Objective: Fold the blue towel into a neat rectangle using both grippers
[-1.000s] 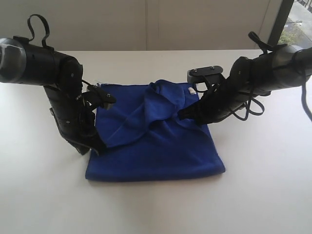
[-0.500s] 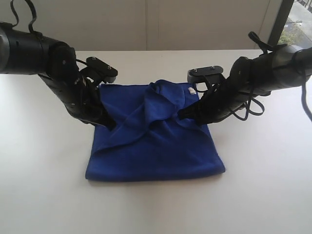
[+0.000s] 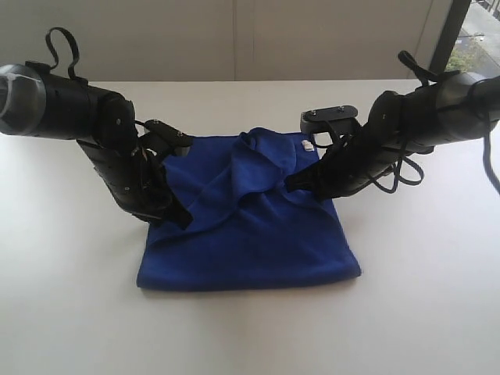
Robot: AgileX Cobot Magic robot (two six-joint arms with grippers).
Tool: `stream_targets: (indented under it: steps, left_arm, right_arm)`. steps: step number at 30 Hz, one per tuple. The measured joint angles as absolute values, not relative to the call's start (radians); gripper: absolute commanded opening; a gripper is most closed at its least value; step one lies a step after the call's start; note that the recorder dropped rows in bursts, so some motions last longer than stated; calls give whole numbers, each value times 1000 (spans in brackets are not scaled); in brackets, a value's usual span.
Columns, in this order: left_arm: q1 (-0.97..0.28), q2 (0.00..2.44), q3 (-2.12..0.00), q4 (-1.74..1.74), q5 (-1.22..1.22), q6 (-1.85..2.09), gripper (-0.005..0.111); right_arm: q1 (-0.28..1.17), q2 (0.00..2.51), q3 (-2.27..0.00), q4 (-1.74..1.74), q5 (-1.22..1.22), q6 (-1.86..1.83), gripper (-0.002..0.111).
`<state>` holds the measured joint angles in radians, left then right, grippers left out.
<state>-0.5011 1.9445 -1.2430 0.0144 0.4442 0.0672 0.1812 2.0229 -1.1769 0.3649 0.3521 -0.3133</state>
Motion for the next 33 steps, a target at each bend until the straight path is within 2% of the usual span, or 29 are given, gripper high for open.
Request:
stream_targets:
  steps: [26,33]
  left_arm:
    - [-501,1951,-1247,70,521,83,0]
    - [-501,1912,-1263,93,498,83,0]
  right_arm:
    - [168,2026,-1177,367,336,-270,0]
    - [168,1949,-1177,367,335,-270,0]
